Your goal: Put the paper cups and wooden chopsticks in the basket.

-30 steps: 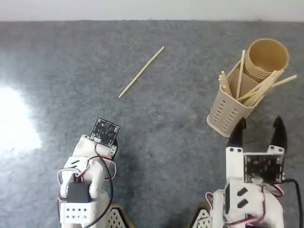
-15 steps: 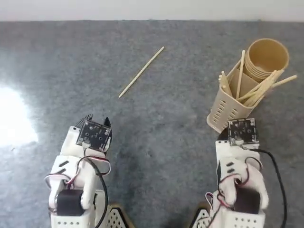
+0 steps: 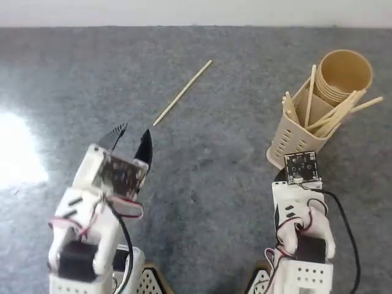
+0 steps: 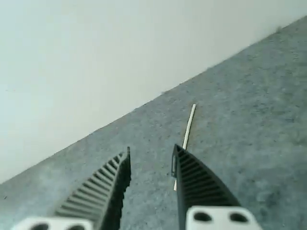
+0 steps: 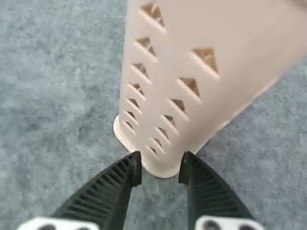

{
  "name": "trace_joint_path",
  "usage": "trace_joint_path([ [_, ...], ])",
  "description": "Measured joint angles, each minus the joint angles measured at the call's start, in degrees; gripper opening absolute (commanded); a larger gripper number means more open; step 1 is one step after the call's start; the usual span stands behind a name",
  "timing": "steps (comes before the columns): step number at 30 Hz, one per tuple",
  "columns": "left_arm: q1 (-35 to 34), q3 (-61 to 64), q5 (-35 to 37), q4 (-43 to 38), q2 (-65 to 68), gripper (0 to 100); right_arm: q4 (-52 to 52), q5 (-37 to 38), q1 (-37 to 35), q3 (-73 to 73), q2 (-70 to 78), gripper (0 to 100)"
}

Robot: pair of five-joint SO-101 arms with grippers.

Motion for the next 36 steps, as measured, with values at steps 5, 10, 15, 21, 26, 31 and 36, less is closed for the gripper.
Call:
trace_joint_path([
  [5, 3.0, -14.7, -0.1, 1.4, 24.7, 13, 0.0, 0.1, 0.0, 0.0, 0.0, 13.7],
  [10, 3.2, -23.2, -0.4, -2.5, 47.7, 13, 0.0, 0.3, 0.0, 0.0, 0.0, 13.7],
  [15, 3.2, -31.2, -0.4, -4.7, 68.1, 13, 0.0, 0.3, 0.0, 0.0, 0.0, 13.7],
  [21, 3.2, -40.8, -0.4, -5.0, 86.5, 13, 0.0, 0.3, 0.0, 0.0, 0.0, 13.7],
  [26, 0.6, -50.6, -0.5, -5.0, 99.3, 13, 0.0, 0.3, -1.2, 0.0, 0.0, 13.7],
  [31, -3.4, -61.5, -0.5, -5.0, 112.2, 13, 0.0, 0.3, -1.3, 0.0, 0.0, 13.7],
  [36, -4.1, -68.9, -2.1, -2.7, 120.6, 13, 0.0, 0.3, -1.4, 0.0, 0.0, 13.7],
])
